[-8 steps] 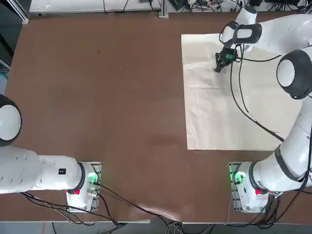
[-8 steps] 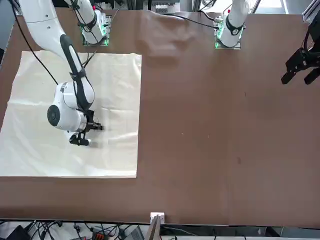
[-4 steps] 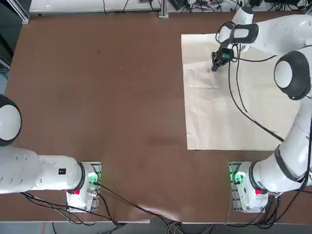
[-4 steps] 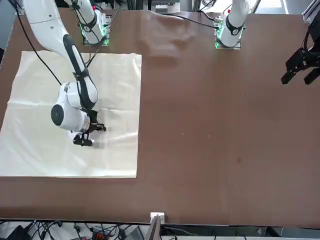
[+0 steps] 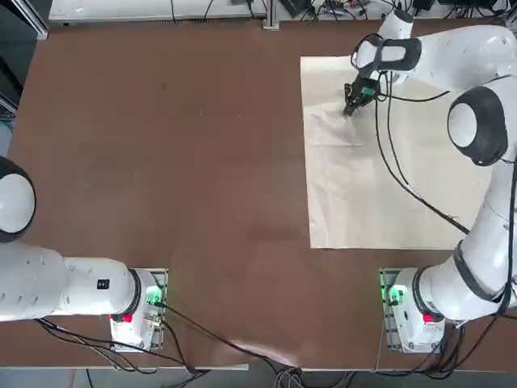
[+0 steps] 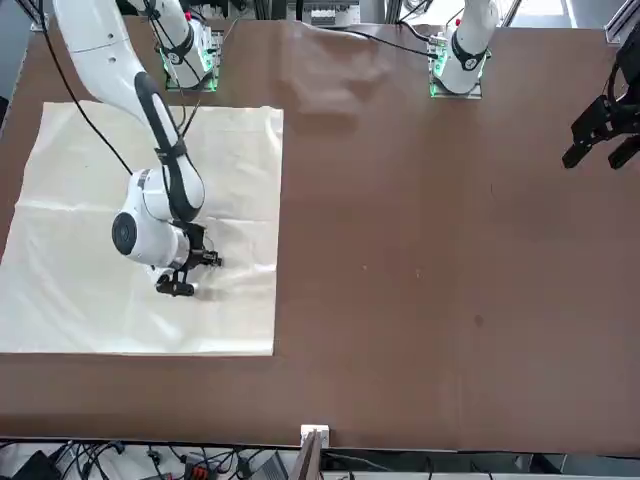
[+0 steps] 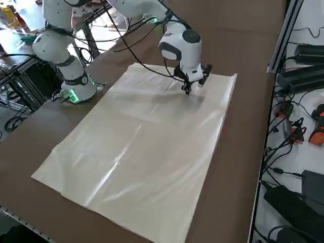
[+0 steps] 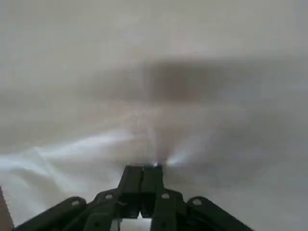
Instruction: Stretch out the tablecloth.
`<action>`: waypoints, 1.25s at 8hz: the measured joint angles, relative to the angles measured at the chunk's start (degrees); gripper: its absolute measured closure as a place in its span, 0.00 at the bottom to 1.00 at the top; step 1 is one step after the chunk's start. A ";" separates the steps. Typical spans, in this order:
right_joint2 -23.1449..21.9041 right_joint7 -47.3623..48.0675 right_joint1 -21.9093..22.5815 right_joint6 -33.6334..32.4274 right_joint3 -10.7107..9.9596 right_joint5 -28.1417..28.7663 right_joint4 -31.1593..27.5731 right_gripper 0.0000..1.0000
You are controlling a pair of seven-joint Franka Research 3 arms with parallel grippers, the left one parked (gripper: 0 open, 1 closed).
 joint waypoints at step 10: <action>5.64 0.14 6.15 0.01 0.02 8.31 8.55 0.99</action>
